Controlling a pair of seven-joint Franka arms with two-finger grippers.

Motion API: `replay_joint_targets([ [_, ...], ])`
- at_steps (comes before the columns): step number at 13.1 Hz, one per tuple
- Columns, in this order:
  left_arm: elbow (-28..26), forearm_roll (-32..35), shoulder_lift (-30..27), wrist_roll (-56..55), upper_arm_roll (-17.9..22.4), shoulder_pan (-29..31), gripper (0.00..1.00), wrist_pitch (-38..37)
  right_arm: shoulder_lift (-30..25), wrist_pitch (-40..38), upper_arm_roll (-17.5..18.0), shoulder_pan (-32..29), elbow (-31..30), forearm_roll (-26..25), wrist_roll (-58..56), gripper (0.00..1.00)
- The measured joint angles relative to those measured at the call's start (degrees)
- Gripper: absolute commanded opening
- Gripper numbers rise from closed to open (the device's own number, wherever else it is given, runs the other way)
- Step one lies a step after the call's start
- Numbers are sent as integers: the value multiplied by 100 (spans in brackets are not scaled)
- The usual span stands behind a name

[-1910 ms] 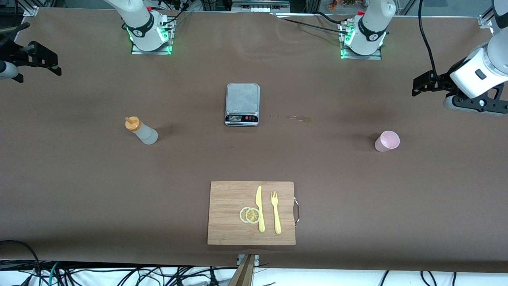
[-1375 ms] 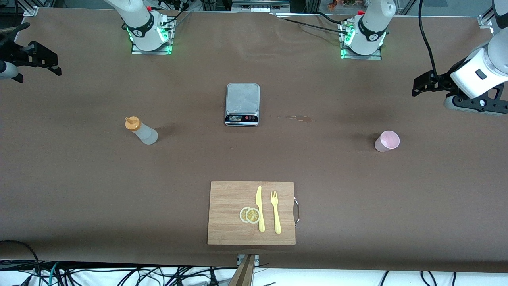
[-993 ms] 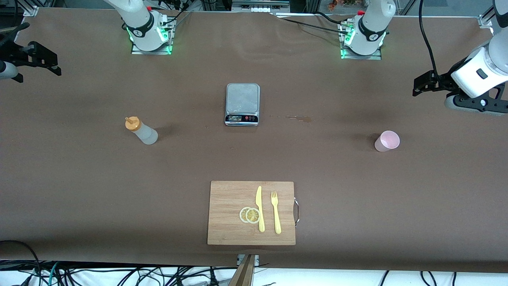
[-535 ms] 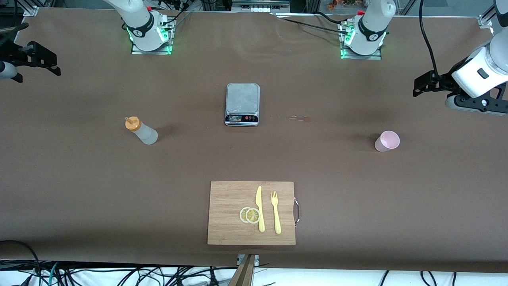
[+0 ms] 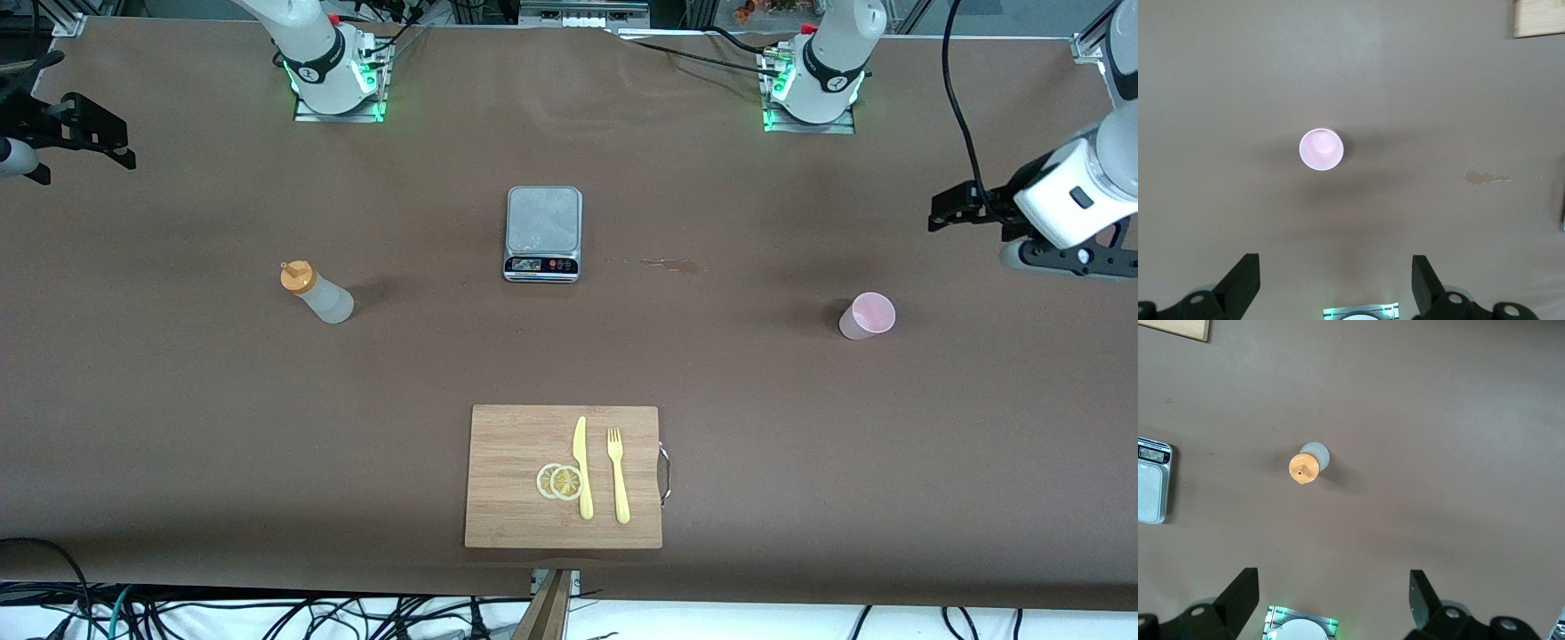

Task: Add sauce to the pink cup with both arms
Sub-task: 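Reach the left gripper down to the pink cup and grasp it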

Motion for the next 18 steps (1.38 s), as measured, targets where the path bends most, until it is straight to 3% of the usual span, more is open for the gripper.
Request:
replay_joint_targets([
  [6,-32,0,863,693,18,450,100,673,0,-6,-1,0,0,1,0,100],
  [10,-244,5,1512,725,18,506,100,1538,1,-6,-1,0,0,1,0,100],
  [13,-744,6,1781,929,21,616,100,2491,2,-6,-2,0,0,1,0,100],
  [18,-1772,6,1766,1032,32,680,99,3703,39,-6,-2,1,0,3,0,100],
])
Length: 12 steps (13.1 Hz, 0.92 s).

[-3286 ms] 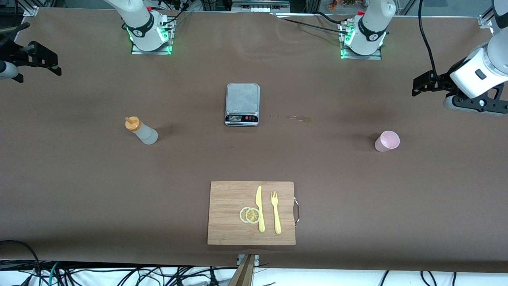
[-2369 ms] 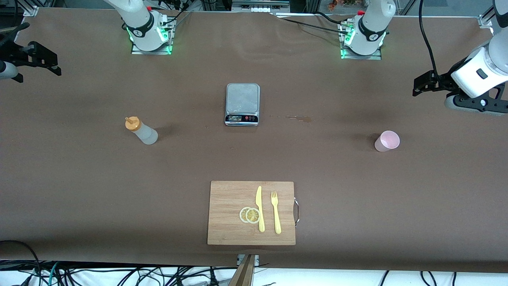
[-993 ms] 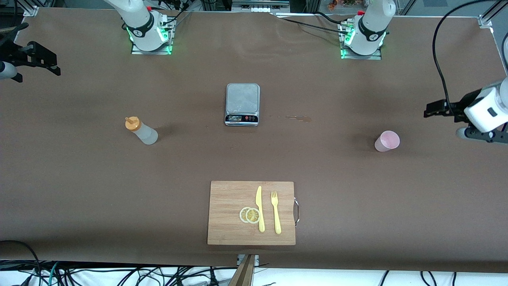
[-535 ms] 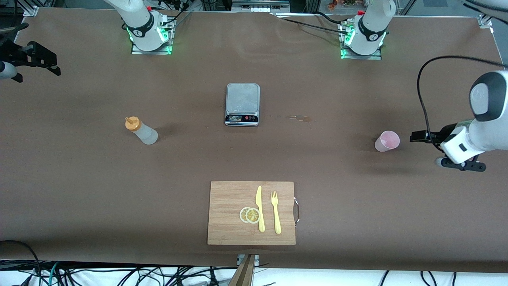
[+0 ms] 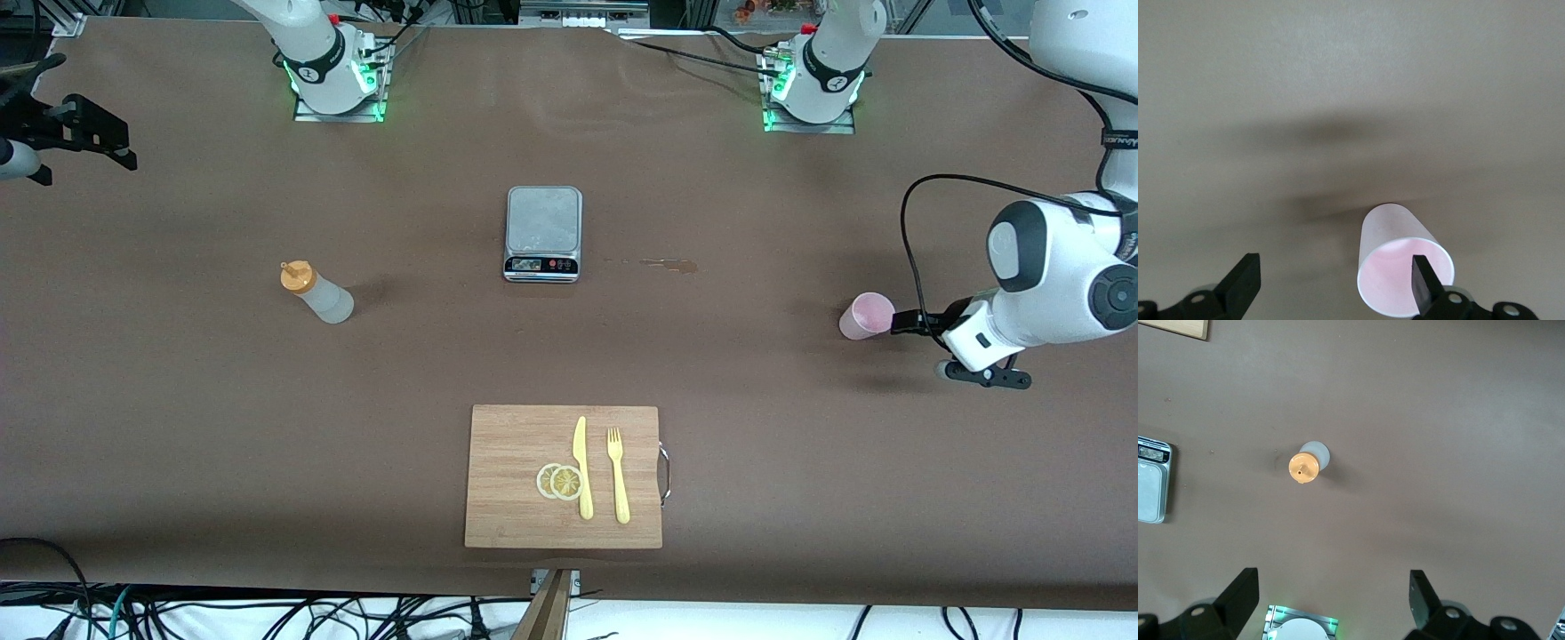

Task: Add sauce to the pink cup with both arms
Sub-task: 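Reach the left gripper down to the pink cup and grasp it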

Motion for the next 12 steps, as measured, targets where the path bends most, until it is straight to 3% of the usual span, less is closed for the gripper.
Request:
replay_joint_targets([
  [4,-862,0,-260,18,5,7,98,880,103,-57,1,2,0,308,-1,100],
  [6,-1163,0,-331,22,5,7,92,1246,144,-187,1,2,-1,403,-1,100],
  [7,-1267,0,-343,23,5,7,84,1386,159,-235,1,2,-1,414,-1,100],
  [9,-1360,0,-350,24,5,6,58,1503,221,-297,3,5,-7,424,-10,100],
  [12,-1372,0,-382,24,0,0,37,1514,380,-280,29,19,-10,423,-13,100],
])
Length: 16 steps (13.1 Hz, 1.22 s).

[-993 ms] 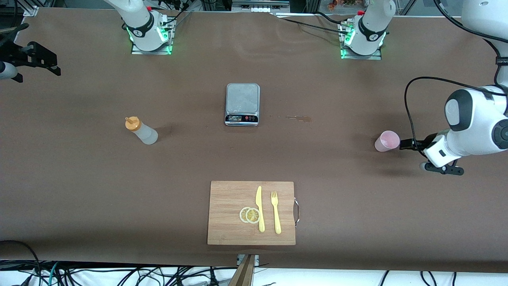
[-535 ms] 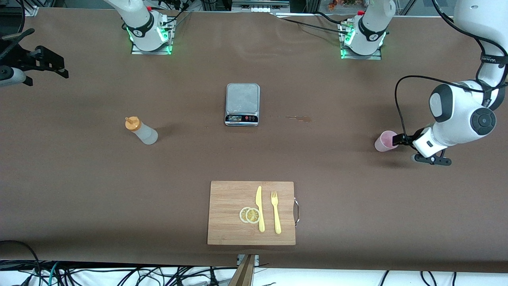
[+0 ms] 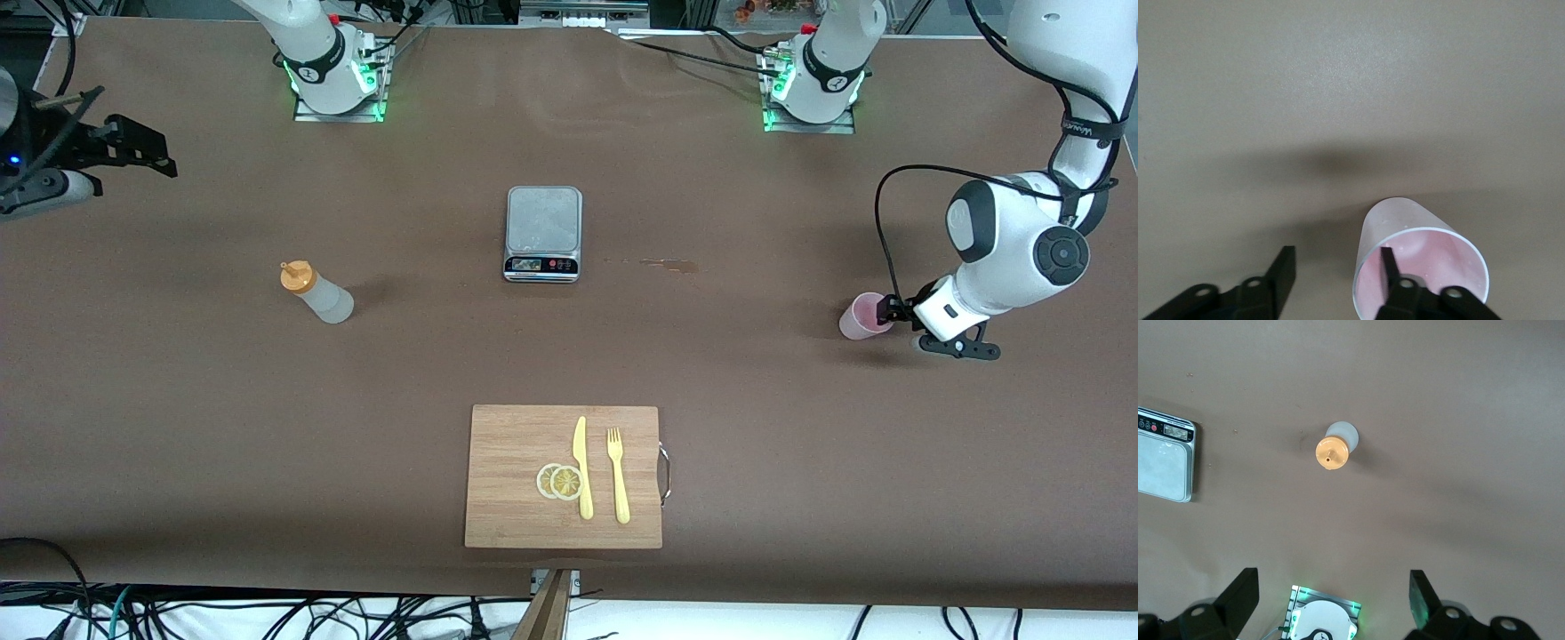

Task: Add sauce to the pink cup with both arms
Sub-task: 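Reach the left gripper down to the pink cup and grasp it, then carry the pink cup with the left gripper onto the scale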

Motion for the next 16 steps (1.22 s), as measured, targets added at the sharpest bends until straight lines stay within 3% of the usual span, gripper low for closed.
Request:
replay_joint_targets([
  [2,0,0,-29,0,-5,-2,25,0,23,83,-5,-5,3,-6,0,100],
  [4,0,0,-33,-2,-16,-6,1,0,22,219,-1,0,14,-44,-24,100],
  [12,209,-19,-205,-3,-73,-69,0,-328,18,671,39,368,14,-356,-287,100],
  [16,870,-509,-348,-183,-139,-807,0,-953,17,668,3,364,14,-359,-287,100],
])
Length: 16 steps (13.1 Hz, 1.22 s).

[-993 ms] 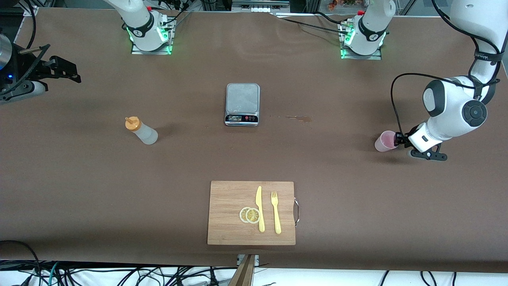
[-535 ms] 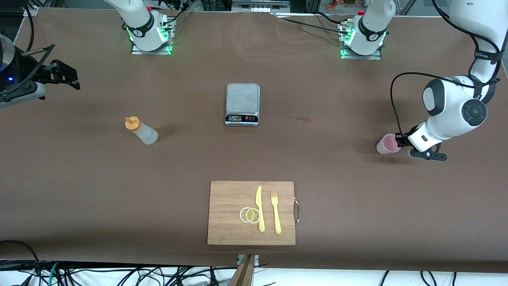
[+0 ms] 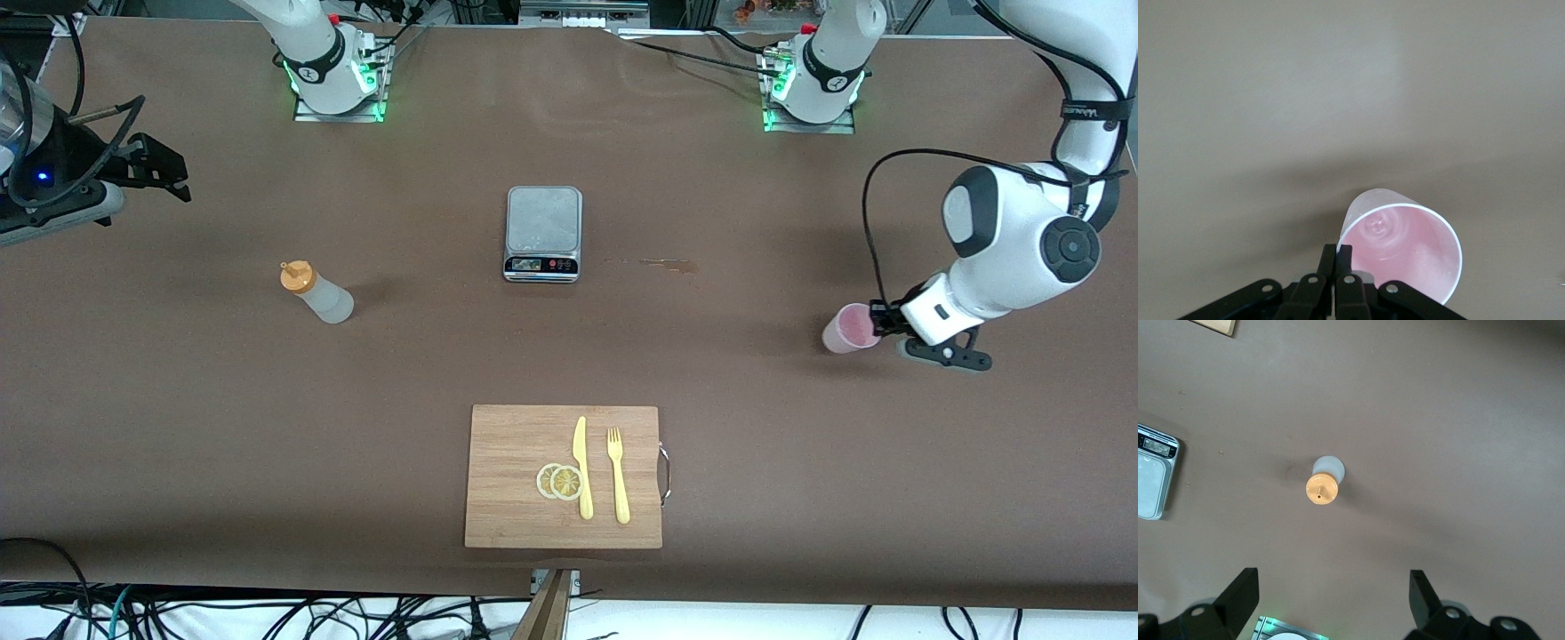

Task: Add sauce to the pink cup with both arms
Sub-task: 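Carry the pink cup with the left gripper onto the scale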

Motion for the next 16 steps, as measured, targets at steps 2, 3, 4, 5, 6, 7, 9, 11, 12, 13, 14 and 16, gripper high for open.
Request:
replay_joint_targets([
  [2,211,-111,-5,-564,-20,-567,0,-57,0,-3,-9,0,0,0,0,100],
  [3,253,-150,-5,-874,-34,-860,0,-64,0,-4,-10,0,0,0,0,100],
  [4,263,-185,-4,-1201,-41,-1168,0,-65,0,-4,-11,-1,0,0,0,100],
  [5,266,-212,-2,-1566,-46,-1476,0,-66,0,-5,-14,-2,0,0,0,100],
  [6,282,-237,4,-1949,-50,-1780,0,-65,0,-5,-17,-2,0,0,0,100],
  [7,314,-252,15,-2324,-53,-2088,0,-65,0,-5,-23,-3,0,0,0,100],
  [9,411,-261,67,-3084,-54,-2698,0,-65,0,-5,-31,-5,0,0,0,100],
  [11,514,-261,155,-3683,-53,-3185,0,-61,0,-5,-33,-6,0,0,0,100],
  [12,578,-261,220,-3919,-52,-3386,0,-60,0,-5,-35,-6,0,0,0,100],
  [13,637,-262,287,-4139,-51,-3574,0,-60,0,-5,-35,-6,0,0,0,100],
  [14,689,-262,351,-4347,-49,-3761,0,-59,1,-5,-36,-7,0,0,0,100],
  [16,748,-262,456,-4731,-50,-4156,0,-24,3,-5,-38,-11,0,0,0,100],
])
